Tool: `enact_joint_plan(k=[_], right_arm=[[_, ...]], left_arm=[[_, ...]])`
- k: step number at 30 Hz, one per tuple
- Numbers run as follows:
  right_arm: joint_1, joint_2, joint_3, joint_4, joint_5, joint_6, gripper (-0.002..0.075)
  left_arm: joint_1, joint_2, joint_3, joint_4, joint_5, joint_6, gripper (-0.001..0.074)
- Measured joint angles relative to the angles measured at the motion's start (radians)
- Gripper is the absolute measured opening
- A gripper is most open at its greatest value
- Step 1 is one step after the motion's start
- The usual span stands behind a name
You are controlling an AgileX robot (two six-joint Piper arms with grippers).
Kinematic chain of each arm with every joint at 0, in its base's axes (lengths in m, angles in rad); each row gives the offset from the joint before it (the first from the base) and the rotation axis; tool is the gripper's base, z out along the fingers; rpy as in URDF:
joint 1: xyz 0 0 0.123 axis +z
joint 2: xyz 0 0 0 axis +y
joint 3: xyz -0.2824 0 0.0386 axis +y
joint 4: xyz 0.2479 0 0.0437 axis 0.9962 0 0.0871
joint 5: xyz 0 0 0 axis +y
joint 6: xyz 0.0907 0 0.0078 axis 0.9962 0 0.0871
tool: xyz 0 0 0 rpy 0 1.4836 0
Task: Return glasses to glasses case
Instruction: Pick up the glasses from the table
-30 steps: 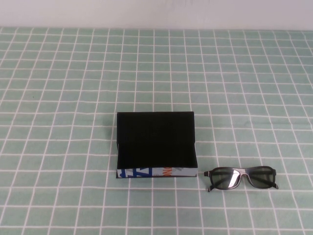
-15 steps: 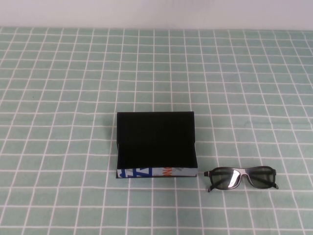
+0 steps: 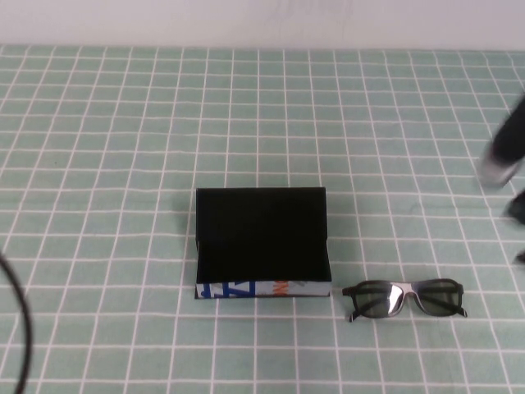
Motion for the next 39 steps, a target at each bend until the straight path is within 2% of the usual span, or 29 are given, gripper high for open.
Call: enact_joint_plan(k=[2, 6, 11, 13, 18, 21, 26, 33, 39], right_arm=[[0.053, 0.041, 0.000, 0.035, 0.010, -0.087, -0.0013], [0.164, 0.104, 0.000, 0.120, -0.010, -0.137, -0.0013], [0.245, 0.167, 0.040, 0.120, -0.061, -0.183, 0.0017], [0.255, 0.189, 0.064, 0.114, -0.101, -0.211, 0.0082], [0.255, 0.241, 0.117, 0.055, -0.196, -0.231, 0.0309], [0.255, 0.287, 0.137, -0.003, -0.249, -0.233, 0.0365], [0.255, 0.347, 0.141, -0.074, -0.333, -0.236, 0.0385], [0.252, 0.394, 0.141, -0.089, -0.340, -0.236, 0.0388], [0.192, 0.396, 0.141, -0.091, -0.342, -0.219, 0.0388]], left_arm=[[0.000, 0.040, 0.000, -0.068, 0.016, 0.060, -0.0002], [0.000, 0.096, -0.025, -0.206, 0.095, 0.228, -0.0002], [0.000, 0.165, -0.106, -0.246, 0.244, 0.400, -0.0002], [0.000, 0.193, -0.129, -0.248, 0.278, 0.422, -0.0002], [0.000, 0.230, -0.140, -0.252, 0.292, 0.433, -0.0002], [0.000, 0.239, -0.140, -0.252, 0.294, 0.433, -0.0002], [0.000, 0.241, -0.140, -0.252, 0.294, 0.433, -0.0002], [0.000, 0.241, -0.140, -0.252, 0.292, 0.435, -0.0002], [0.000, 0.241, -0.140, -0.237, 0.294, 0.435, -0.0002]])
